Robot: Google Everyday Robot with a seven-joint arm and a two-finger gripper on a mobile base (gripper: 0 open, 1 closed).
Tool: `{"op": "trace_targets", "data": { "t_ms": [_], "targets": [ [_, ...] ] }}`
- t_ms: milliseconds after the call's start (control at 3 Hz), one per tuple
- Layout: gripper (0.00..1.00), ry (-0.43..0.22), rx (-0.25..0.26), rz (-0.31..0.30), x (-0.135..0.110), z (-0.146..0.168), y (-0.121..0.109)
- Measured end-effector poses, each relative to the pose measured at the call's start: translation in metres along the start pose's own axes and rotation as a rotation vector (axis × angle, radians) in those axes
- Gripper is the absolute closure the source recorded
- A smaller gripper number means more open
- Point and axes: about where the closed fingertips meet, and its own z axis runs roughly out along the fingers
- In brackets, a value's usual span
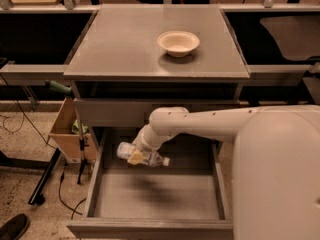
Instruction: Pick blue plastic bottle from middle drawer and place on counter
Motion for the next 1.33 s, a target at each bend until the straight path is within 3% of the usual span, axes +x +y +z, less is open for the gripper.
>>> {"op": "trace_targets", "data": {
  "t_ms": [333, 667, 1000, 1333],
  "targets": [
    [1.00, 0.088, 0.065, -0.041, 0.013, -0.096, -0.011],
    [1.00, 0.167, 0.118, -0.072, 0.020, -0.173, -0.018],
    [1.00, 0.235, 0.150, -0.147, 0.000, -0.233, -0.028],
    [1.00, 0.291, 0.202, -0.266, -0.070, -0.291, -0.039]
  ]
}}
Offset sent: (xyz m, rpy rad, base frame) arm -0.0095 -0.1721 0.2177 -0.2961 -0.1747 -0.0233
